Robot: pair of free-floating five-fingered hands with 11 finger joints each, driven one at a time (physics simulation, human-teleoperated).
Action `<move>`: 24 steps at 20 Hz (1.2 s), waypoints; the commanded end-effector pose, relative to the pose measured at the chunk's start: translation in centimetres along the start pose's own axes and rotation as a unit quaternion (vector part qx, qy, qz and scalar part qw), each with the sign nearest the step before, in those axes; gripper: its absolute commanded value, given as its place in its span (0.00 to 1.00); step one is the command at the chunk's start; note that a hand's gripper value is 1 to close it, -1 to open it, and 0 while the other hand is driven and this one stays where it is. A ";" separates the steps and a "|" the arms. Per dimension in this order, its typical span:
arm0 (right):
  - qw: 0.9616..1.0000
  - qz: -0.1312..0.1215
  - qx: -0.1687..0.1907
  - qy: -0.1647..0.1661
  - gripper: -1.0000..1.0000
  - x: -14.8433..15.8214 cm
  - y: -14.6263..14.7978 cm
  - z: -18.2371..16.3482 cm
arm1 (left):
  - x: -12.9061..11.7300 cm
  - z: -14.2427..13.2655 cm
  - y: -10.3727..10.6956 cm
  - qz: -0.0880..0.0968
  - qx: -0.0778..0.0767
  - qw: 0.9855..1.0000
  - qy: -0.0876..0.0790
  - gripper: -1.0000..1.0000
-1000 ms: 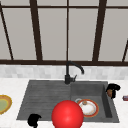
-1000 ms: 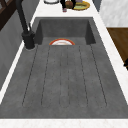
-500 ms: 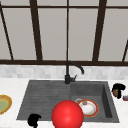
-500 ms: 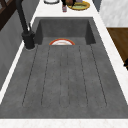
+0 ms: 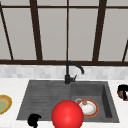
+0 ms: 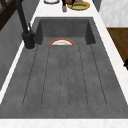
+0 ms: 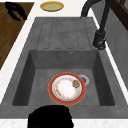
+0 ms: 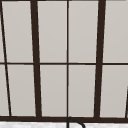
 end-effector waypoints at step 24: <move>0.994 0.040 0.046 0.094 0.00 1.4 3.0 -1.8 | 0.0 0.0 0.0 0.000 0.000 1.000 0.000 0.50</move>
